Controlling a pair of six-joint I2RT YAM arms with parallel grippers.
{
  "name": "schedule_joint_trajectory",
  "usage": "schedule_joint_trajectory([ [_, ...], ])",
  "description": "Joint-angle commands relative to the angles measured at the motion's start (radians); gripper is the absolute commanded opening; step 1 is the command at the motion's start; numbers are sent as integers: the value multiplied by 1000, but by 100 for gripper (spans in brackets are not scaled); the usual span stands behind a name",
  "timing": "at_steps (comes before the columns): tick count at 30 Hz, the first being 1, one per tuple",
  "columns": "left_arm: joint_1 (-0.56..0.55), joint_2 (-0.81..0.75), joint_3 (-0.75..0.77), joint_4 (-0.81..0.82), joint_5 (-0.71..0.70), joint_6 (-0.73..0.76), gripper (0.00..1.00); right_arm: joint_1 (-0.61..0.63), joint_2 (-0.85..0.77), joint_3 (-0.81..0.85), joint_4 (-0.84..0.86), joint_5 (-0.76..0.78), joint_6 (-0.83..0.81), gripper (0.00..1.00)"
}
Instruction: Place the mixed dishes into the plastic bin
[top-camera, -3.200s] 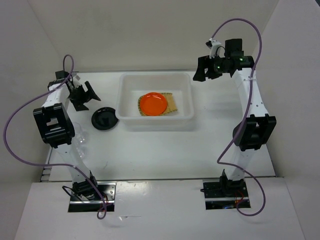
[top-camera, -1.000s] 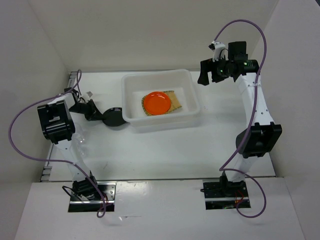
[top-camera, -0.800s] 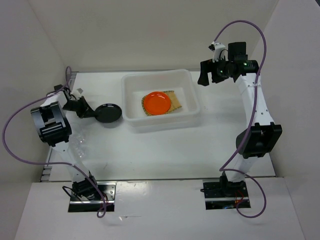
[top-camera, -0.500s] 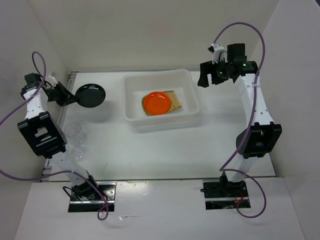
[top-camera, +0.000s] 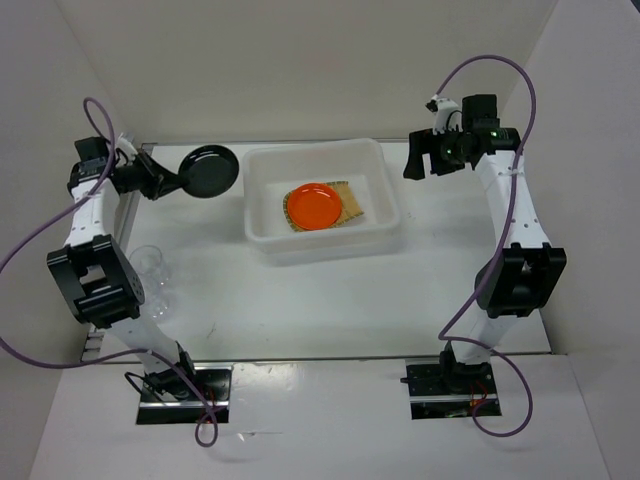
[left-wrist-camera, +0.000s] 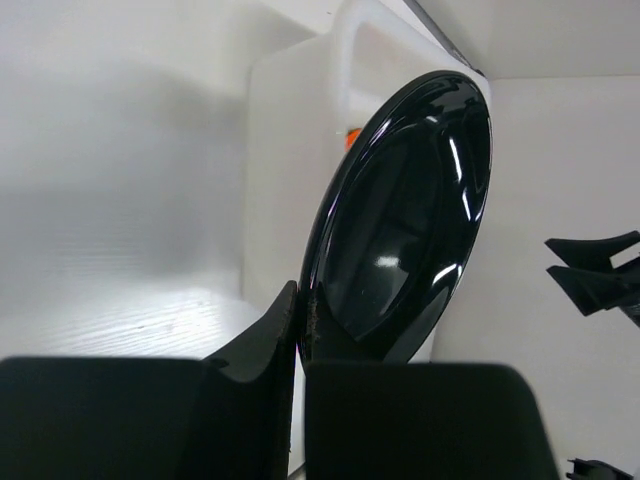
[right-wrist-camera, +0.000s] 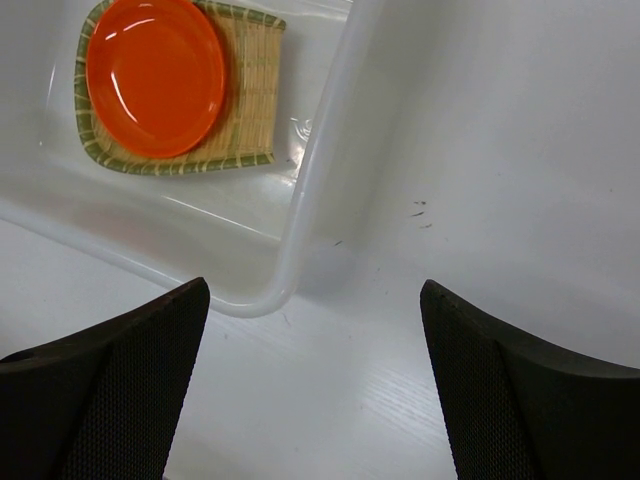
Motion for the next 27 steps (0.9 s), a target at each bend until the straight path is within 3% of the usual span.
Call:
schedule_joint_trajectory([
  [1, -75, -54, 16, 110, 11, -107, 0, -5, -63, -20, 35, -5, 7, 91],
  [11, -372, 61, 189, 129, -109, -199, 0, -5, -74, -78, 85, -8, 26, 91],
  [17, -526, 220, 318, 71, -200, -176, 0, -25, -74, -109, 95, -42, 35, 91],
  [27, -612, 403, 481, -18, -289, -119, 0, -63, -83, -147, 95, -94, 35, 91],
])
